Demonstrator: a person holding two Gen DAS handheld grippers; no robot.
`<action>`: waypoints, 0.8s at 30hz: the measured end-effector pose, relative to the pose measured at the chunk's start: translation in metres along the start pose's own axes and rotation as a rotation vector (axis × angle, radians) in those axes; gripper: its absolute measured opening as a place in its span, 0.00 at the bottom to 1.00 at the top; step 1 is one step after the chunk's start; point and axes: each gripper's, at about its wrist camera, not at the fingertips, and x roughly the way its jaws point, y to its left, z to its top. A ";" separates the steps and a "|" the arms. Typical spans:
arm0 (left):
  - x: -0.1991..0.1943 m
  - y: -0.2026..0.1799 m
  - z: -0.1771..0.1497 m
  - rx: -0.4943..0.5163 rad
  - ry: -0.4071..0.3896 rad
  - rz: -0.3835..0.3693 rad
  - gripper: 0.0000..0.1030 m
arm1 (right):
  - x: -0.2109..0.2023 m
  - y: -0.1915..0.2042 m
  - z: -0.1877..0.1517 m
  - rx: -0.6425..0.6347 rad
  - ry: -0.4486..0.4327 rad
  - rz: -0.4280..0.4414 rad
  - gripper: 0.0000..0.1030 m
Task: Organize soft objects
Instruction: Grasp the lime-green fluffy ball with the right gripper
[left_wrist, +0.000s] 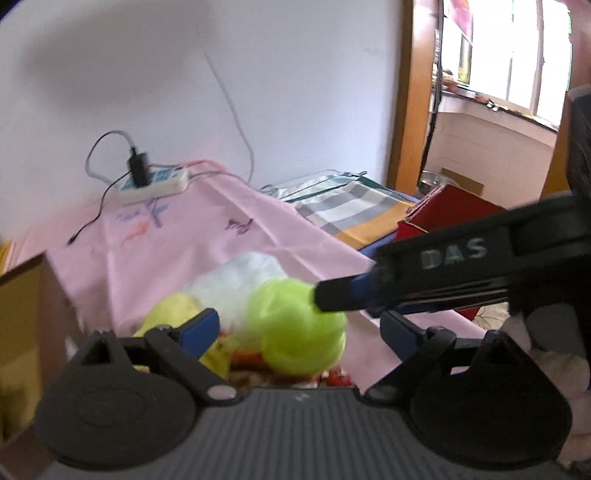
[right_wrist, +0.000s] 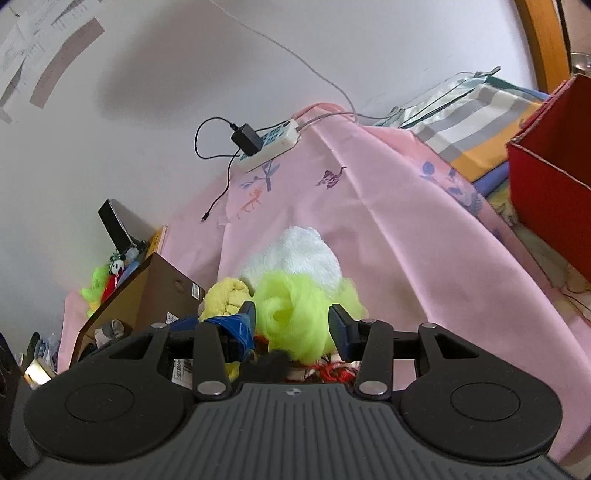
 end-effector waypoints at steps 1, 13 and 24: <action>0.004 0.002 0.001 -0.001 -0.001 -0.002 0.89 | 0.003 -0.002 0.001 -0.003 -0.003 -0.013 0.29; 0.030 0.013 -0.015 -0.014 0.045 -0.037 0.54 | 0.028 -0.028 -0.005 0.165 0.084 0.077 0.23; -0.029 0.003 -0.009 -0.008 -0.100 -0.020 0.50 | -0.021 0.007 -0.009 0.028 -0.033 0.137 0.18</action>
